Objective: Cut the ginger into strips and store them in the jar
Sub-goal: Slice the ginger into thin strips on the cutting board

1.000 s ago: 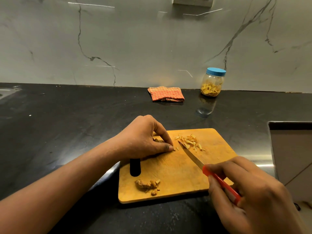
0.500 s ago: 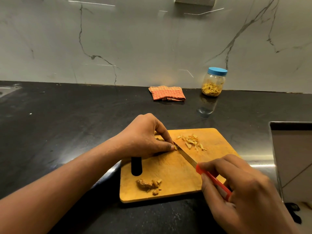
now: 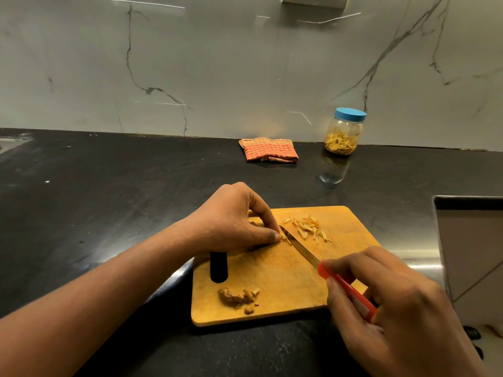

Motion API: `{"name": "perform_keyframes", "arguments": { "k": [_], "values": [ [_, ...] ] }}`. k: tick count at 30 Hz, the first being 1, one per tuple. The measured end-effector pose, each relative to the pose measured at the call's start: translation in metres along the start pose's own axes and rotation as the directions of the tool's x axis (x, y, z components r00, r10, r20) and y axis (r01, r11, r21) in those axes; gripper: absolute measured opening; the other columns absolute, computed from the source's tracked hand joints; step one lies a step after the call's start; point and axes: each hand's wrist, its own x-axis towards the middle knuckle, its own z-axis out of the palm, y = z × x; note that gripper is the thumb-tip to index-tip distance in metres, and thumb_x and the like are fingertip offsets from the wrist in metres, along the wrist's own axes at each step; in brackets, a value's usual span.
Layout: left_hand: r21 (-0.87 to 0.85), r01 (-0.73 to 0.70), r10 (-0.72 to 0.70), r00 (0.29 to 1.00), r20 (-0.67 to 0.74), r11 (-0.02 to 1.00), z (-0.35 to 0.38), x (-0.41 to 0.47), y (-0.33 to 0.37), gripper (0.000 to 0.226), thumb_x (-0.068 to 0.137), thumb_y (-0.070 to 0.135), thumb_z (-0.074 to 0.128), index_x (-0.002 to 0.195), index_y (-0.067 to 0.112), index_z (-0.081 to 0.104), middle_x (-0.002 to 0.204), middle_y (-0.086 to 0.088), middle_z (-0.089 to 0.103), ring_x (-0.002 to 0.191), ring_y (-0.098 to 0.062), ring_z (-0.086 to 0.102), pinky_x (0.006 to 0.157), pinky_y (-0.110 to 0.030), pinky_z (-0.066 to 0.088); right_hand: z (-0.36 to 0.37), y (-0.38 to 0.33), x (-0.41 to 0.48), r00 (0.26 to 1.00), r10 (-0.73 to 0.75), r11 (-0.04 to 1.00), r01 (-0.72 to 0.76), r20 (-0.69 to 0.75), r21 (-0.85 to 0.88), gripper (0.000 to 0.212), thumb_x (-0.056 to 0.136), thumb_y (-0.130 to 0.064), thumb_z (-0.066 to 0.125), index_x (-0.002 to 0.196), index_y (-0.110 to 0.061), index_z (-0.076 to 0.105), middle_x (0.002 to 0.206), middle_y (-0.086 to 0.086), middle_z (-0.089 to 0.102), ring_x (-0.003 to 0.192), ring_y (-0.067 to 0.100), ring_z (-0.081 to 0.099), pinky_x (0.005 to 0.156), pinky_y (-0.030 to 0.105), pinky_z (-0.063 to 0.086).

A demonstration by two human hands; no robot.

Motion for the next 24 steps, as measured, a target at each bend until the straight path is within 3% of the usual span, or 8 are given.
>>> {"name": "perform_keyframes", "arguments": {
  "k": [7, 13, 21, 24],
  "values": [
    [0.002, -0.017, 0.017, 1.000, -0.006, 1.000, 0.001, 0.000, -0.002, 0.007, 0.083, 0.028, 0.077, 0.088, 0.025, 0.079, 0.101, 0.015, 0.071, 0.108, -0.004, 0.059, 0.093, -0.023, 0.040, -0.001, 0.002, -0.002, 1.000, 0.008, 1.000, -0.008, -0.005, -0.004, 0.024, 0.077, -0.036, 0.053, 0.084, -0.022, 0.072, 0.078, -0.011, 0.061, 0.059, -0.009, 0.046, 0.058, 0.001, 0.039],
    [-0.001, -0.049, 0.049, 0.999, -0.014, 0.999, 0.004, -0.001, -0.001, 0.008, 0.083, 0.029, 0.077, 0.090, 0.028, 0.078, 0.100, 0.016, 0.072, 0.103, 0.001, 0.059, 0.081, -0.006, 0.033, -0.007, 0.002, -0.001, 1.000, 0.004, 0.999, -0.005, -0.005, -0.051, 0.020, 0.076, -0.033, 0.056, 0.081, -0.022, 0.072, 0.073, -0.011, 0.059, 0.055, -0.006, 0.043, 0.057, 0.000, 0.036],
    [0.016, -0.074, 0.074, 0.997, -0.020, 0.997, 0.005, -0.001, 0.001, 0.010, 0.082, 0.030, 0.077, 0.092, 0.029, 0.079, 0.097, 0.017, 0.071, 0.100, 0.001, 0.060, 0.091, -0.016, 0.040, -0.013, 0.001, -0.001, 1.000, 0.022, 0.999, -0.022, -0.005, -0.030, 0.023, 0.076, -0.036, 0.052, 0.082, -0.025, 0.070, 0.073, -0.014, 0.057, 0.055, -0.012, 0.042, 0.057, -0.004, 0.031],
    [0.021, -0.078, 0.079, 0.997, -0.027, 0.997, 0.006, -0.001, 0.001, 0.009, 0.082, 0.030, 0.077, 0.091, 0.029, 0.079, 0.095, 0.019, 0.069, 0.100, -0.001, 0.060, 0.096, -0.023, 0.044, -0.010, 0.000, -0.002, 1.000, 0.021, 0.998, -0.021, -0.010, -0.051, 0.015, 0.075, -0.031, 0.058, 0.081, -0.024, 0.070, 0.072, -0.012, 0.057, 0.053, -0.012, 0.037, 0.057, -0.002, 0.032]
  ]
}}
